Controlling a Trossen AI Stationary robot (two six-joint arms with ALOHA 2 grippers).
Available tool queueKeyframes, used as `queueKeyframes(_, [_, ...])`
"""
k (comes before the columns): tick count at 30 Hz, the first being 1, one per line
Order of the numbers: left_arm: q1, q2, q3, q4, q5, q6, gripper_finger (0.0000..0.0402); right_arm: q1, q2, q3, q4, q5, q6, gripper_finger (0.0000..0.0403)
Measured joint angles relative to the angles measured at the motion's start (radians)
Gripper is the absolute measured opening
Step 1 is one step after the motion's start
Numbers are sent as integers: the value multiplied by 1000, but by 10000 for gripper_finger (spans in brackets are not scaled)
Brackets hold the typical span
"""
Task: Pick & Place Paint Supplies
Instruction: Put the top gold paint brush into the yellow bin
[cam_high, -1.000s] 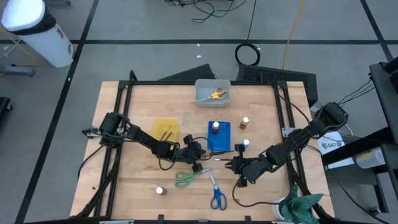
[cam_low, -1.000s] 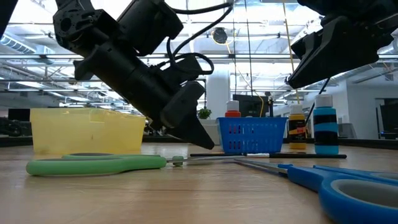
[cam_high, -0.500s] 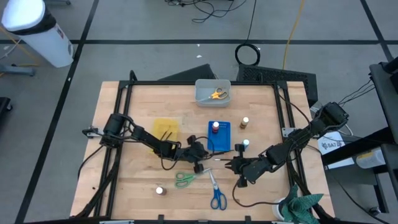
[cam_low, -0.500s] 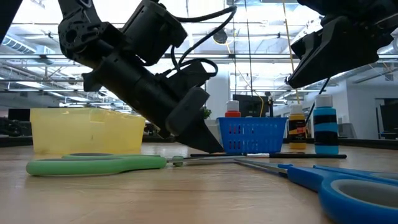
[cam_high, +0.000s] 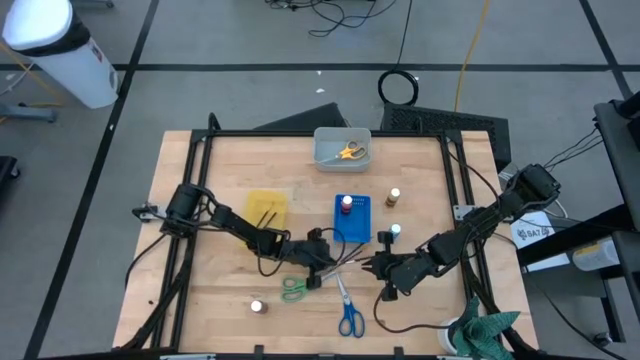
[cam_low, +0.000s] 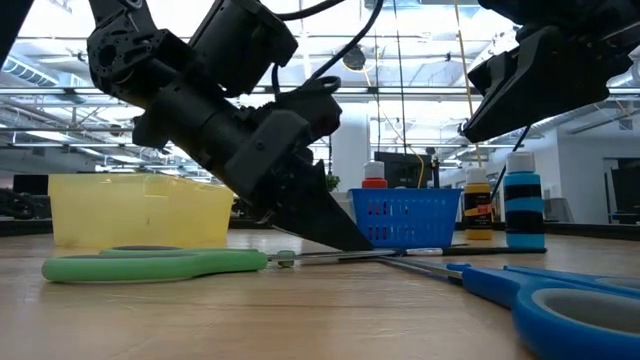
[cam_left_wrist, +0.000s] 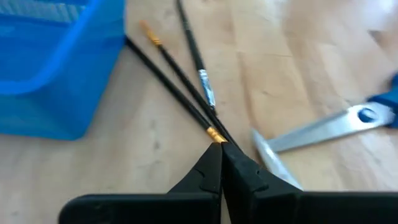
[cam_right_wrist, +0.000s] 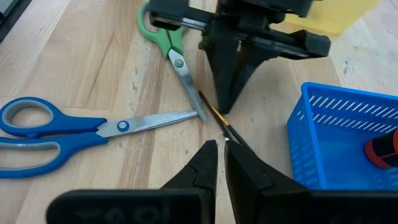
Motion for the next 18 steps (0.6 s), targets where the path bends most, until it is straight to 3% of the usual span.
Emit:
queueKeyframes(7, [-6, -7, -2, 21, -6, 9, 25, 0, 0, 0, 0, 0, 0, 18])
queueKeyframes(12, [-10, -57, 3, 15, -19, -47, 11, 0, 0, 0, 0, -1, -1, 18])
queueKeyframes(18, [-34, -34, 81, -47, -120, -65, 12, 0, 0, 0, 0, 0, -3, 18])
